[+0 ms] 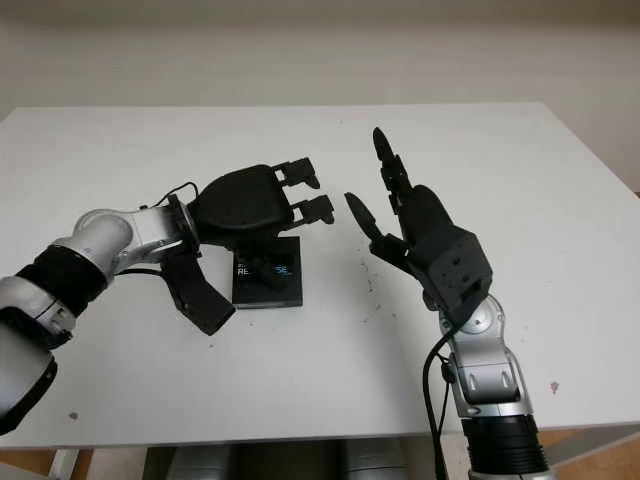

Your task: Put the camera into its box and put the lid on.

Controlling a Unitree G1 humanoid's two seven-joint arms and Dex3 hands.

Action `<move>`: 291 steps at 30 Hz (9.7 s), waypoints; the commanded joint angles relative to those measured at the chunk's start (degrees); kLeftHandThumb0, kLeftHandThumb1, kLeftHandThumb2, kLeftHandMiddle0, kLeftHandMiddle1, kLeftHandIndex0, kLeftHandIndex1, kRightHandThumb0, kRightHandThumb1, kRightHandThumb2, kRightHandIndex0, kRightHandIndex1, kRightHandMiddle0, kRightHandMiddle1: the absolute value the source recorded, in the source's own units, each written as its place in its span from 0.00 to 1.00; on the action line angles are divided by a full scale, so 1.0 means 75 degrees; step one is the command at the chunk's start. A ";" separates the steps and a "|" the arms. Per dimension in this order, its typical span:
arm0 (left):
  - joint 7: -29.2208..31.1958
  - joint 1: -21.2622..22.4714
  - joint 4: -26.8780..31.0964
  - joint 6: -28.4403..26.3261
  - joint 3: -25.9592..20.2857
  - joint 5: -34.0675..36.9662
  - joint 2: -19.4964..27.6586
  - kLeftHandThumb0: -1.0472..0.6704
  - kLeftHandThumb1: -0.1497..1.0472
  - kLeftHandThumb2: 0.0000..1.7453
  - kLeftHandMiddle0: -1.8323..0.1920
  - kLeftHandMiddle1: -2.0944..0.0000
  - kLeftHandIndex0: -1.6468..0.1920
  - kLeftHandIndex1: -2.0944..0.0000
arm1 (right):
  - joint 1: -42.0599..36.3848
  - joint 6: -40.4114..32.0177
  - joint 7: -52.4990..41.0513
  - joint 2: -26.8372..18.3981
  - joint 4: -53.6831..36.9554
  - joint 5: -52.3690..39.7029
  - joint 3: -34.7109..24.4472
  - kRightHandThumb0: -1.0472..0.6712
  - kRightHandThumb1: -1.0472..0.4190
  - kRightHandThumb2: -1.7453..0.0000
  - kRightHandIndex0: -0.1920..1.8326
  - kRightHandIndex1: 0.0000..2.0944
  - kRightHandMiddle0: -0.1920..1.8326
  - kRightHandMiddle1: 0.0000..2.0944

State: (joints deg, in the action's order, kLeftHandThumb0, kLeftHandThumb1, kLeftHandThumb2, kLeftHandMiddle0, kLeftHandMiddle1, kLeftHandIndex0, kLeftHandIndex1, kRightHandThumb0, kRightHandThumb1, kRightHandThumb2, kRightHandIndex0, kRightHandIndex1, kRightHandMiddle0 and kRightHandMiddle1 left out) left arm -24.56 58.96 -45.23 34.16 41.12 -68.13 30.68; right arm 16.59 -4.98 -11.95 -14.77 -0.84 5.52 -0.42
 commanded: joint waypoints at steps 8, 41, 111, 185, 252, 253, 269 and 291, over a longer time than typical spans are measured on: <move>0.4292 -0.0119 -0.0368 -0.1159 -0.2270 0.4336 -0.0300 0.25 1.00 0.18 0.99 1.00 0.98 0.94 | 0.0112 0.0188 -0.0027 -0.0041 0.0048 -0.0119 -0.0056 0.15 0.00 0.70 0.04 0.03 0.05 0.03; 0.6821 -0.6012 0.8569 -0.3405 -0.5370 0.6559 0.1422 0.00 0.97 0.04 1.00 1.00 1.00 1.00 | 0.0045 0.0091 -0.0107 -0.0104 -0.0031 -0.0299 -0.0126 0.18 0.00 0.70 0.03 0.02 0.05 0.03; 0.3711 -0.6823 0.7465 -0.4402 -0.3744 0.1223 -0.0427 0.17 0.86 0.03 0.86 0.96 0.91 0.96 | -0.0106 0.0102 0.0754 0.0165 -0.0331 -0.0176 -0.0364 0.17 0.00 0.70 0.06 0.03 0.08 0.03; 0.2032 -0.6136 0.6044 -0.4151 -0.3211 0.1974 -0.0794 0.34 1.00 0.21 0.89 0.00 0.93 0.04 | -0.0259 -0.0187 0.0741 0.0164 -0.0508 0.0012 -0.0294 0.18 0.00 0.70 0.06 0.02 0.07 0.02; 0.5521 -0.4318 0.6175 -0.7761 -0.4515 0.5890 -0.1325 0.47 1.00 0.21 0.74 0.00 0.90 0.00 | -0.0341 0.0307 0.0226 0.0125 -0.0171 -0.0506 -0.0383 0.19 0.00 0.73 0.04 0.03 0.05 0.03; 0.5575 -0.4203 0.6064 -0.7888 -0.4499 0.5926 -0.1304 0.47 1.00 0.21 0.73 0.00 0.89 0.00 | -0.0340 0.0326 0.0222 0.0126 -0.0154 -0.0519 -0.0385 0.19 0.00 0.73 0.03 0.03 0.05 0.03; 0.5885 -0.3502 0.5025 -0.8202 -0.4316 0.6209 -0.1146 0.45 1.00 0.20 0.70 0.00 0.80 0.00 | -0.0345 0.0496 0.0242 0.0122 -0.0078 -0.0558 -0.0380 0.19 0.00 0.73 0.04 0.03 0.06 0.03; 0.6132 -0.4875 0.7239 -0.7977 -0.4996 0.7595 -0.1238 0.30 1.00 0.17 0.90 0.85 0.98 0.70 | -0.0280 0.0189 0.0195 0.0109 -0.0280 -0.0516 -0.0310 0.18 0.00 0.73 0.04 0.03 0.06 0.03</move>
State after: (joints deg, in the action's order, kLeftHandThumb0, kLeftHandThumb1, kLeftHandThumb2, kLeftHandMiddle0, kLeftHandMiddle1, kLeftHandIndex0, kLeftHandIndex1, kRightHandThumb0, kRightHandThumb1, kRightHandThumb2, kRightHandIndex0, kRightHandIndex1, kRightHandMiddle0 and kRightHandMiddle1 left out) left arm 21.15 22.62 5.76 -26.65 4.67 -12.57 22.15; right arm 13.97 -3.07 -10.34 -13.56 -1.49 1.75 -2.74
